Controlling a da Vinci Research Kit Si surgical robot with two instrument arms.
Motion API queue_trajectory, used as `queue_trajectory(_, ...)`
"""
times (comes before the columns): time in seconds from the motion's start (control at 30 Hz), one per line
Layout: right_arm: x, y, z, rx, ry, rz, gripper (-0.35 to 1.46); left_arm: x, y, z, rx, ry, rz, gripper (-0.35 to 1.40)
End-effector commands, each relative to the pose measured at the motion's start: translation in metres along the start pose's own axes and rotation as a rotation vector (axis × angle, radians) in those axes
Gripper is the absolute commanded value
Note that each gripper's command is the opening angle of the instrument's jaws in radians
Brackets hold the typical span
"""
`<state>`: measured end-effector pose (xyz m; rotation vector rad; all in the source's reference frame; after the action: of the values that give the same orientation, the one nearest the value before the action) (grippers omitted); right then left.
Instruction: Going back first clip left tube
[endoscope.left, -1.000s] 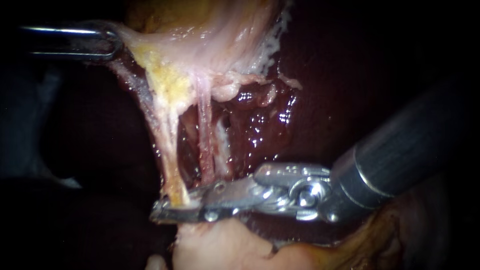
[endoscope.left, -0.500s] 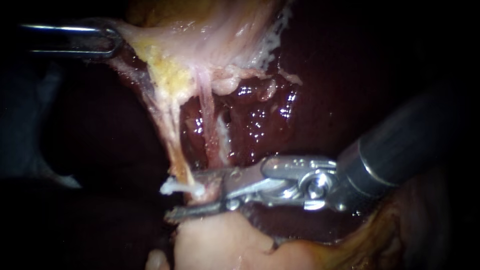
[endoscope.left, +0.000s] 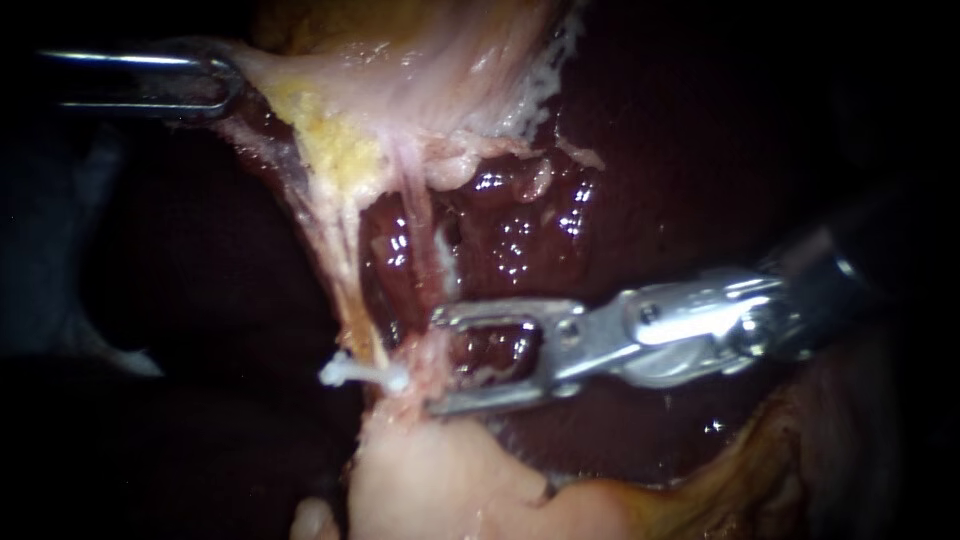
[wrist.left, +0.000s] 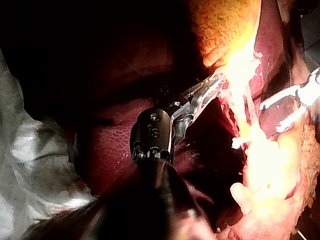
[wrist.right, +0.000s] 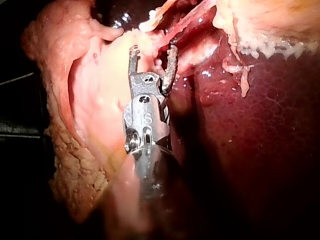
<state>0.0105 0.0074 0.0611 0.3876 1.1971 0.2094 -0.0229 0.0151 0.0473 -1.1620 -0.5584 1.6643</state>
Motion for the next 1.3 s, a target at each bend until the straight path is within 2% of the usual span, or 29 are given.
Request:
queue_trajectory(0.03,0.0,0.0002,-0.0012,-0.005,-0.002,-0.011,0.5,0.0,0.0,0.0,0.0,0.0,0.0,-0.35)
queue_trajectory(0.23,0.0007,0.0014,-0.006,-0.021,-0.009,-0.048,0.5,0.0,0.0,0.0,0.0,0.0,0.0,-0.35)
queue_trajectory(0.37,0.0014,0.0021,-0.0078,-0.02,-0.011,-0.061,0.5,0.0,0.0,0.0,0.0,0.0,0.0,-0.35)
queue_trajectory(0.67,0.0013,0.0021,-0.0082,-0.019,-0.011,-0.061,0.5,0.0,0.0,0.0004,0.002,0.002,0.0,-0.35)
queue_trajectory(0.77,0.0013,0.0021,-0.0082,-0.019,-0.011,-0.061,0.5,-0.0005,0.0001,0.0013,0.008,0.006,0.002,-0.35)
queue_trajectory(0.97,0.0013,0.002,-0.0082,-0.023,-0.012,-0.061,0.5,-0.0025,0.0001,0.0044,-0.009,0.006,0.014,-0.35)
queue_trajectory(1.13,0.0012,0.0022,-0.0081,-0.024,-0.012,-0.061,0.5,-0.0038,-0.0003,0.0069,-0.015,-0.007,0.025,-0.35)
queue_trajectory(1.3,0.0012,0.0022,-0.0081,-0.024,-0.012,-0.061,0.5,-0.005,-0.0007,0.008,-0.011,-0.02,0.033,-0.35)
